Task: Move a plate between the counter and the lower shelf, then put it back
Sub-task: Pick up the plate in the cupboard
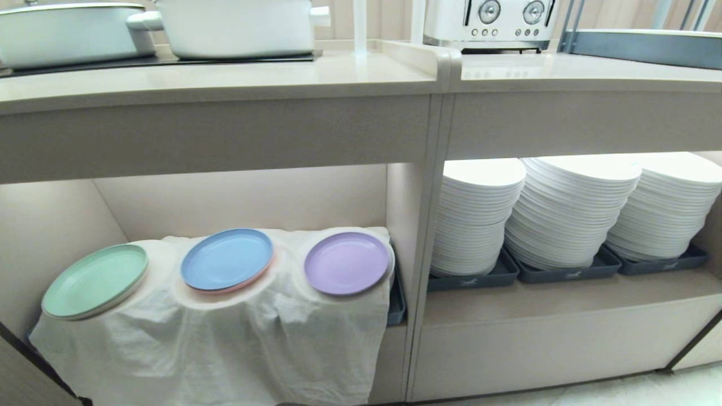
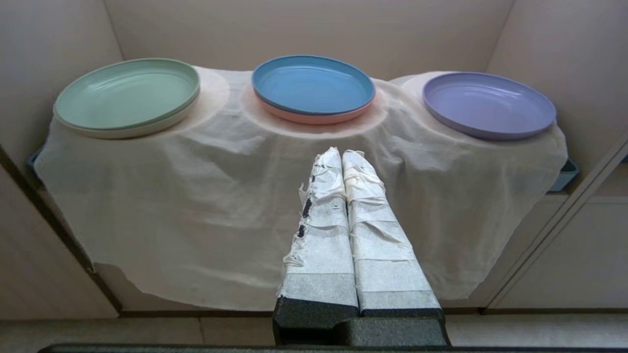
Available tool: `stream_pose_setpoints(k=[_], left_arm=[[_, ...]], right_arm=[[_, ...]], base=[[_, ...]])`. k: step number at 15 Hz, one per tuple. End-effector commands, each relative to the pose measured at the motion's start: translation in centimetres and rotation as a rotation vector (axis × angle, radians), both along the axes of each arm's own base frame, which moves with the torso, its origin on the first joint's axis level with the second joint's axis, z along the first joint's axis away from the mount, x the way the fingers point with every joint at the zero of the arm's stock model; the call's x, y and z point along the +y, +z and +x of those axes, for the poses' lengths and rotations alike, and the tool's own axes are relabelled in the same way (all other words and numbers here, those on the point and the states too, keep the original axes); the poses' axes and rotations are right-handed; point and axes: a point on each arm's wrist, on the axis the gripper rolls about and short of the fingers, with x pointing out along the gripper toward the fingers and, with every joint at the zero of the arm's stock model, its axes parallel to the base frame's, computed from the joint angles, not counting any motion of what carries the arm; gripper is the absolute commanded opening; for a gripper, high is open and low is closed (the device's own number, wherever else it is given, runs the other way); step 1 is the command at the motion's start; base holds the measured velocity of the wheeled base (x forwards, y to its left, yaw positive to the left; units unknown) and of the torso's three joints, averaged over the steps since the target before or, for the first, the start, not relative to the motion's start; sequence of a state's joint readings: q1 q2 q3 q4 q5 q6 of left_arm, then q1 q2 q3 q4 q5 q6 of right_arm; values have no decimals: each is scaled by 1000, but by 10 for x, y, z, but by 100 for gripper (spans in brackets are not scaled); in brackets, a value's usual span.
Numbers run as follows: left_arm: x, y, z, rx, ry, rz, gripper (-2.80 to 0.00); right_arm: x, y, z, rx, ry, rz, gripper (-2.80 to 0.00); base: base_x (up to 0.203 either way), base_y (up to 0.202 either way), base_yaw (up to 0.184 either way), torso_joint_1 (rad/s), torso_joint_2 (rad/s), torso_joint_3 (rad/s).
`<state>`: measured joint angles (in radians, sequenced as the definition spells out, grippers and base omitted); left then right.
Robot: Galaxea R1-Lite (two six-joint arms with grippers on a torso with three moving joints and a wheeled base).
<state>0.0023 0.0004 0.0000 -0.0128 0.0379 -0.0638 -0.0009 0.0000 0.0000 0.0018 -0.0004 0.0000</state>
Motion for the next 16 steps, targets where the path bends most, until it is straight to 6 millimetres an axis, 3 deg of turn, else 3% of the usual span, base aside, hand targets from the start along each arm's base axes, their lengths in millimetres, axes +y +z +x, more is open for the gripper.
stream_pose_setpoints(k=[1, 9, 16], left_arm=[[0, 0, 0, -2, 1, -2, -280], [0, 0, 0, -2, 1, -2, -280], [0, 0, 0, -1, 0, -1, -280]], right_arm=[[0, 0, 0, 0, -1, 0, -280], [0, 0, 0, 0, -1, 0, -280], [0, 0, 0, 0, 0, 0, -280]], base=[[0, 0, 0, 0, 0, 0], [1, -164, 2, 2, 0, 2], [0, -13, 0, 0, 0, 0]])
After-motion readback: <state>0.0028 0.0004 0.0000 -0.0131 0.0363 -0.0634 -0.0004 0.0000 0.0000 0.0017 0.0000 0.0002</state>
